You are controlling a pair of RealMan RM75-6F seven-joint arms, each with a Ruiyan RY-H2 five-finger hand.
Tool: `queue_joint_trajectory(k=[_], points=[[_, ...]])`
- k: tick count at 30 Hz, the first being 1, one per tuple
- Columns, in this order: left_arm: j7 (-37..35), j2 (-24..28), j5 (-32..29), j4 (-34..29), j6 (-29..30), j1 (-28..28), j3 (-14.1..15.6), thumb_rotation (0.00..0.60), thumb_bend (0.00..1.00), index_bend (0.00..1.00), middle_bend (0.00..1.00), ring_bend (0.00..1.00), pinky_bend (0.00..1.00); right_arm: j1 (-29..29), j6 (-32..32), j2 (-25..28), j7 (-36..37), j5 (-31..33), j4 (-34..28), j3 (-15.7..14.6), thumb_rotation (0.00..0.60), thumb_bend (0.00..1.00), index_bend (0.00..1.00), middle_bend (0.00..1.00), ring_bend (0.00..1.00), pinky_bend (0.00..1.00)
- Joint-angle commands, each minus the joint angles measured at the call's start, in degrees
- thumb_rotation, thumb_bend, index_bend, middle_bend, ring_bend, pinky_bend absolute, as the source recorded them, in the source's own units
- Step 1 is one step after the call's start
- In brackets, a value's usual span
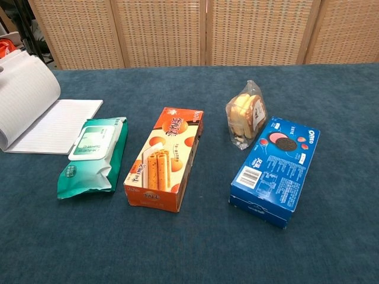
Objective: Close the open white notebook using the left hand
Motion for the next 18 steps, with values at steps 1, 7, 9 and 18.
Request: queue_joint_trajectory(k=[1, 7, 9, 18], points=[[0.09, -0.40, 0.96, -1.02, 1.71, -0.58, -0.13, 0.600, 0.31, 0.00, 0.00, 0.00, 0.00, -0.01, 0.04, 0.03, 0.08, -0.06, -0.01, -0.01, 0.600, 0.05, 0.00, 0.00, 0.00, 0.00], [-0.58, -0.60, 1.69, -2.74, 4.26, -0.71, -0.39, 0.600, 0.30, 0.00, 0.00, 0.00, 0.00, -0.07, 0.15, 0.13, 0.37, -0.05, -0.01, 0.04, 0.600, 0.05, 0.00, 0.00, 0.00, 0.00], [-0.50, -0.33, 1.88, -3.49, 4.72, -0.60, -0.30, 0.600, 0.29, 0.00, 0.00, 0.00, 0.00, -0.08, 0.18, 0.18, 0.43, -0.10, -0.02, 0.02, 0.600, 0.05, 0.00, 0.00, 0.00, 0.00], [-3.45, 7.21, -0.41, -18.18, 2.41, 3.80, 1.64, 0.600, 0.24, 0.00, 0.00, 0.00, 0.00, 0.00, -0.03, 0.21, 0.30, -0.08, -0.05, -0.01, 0.600, 0.05, 0.00, 0.00, 0.00, 0.00]])
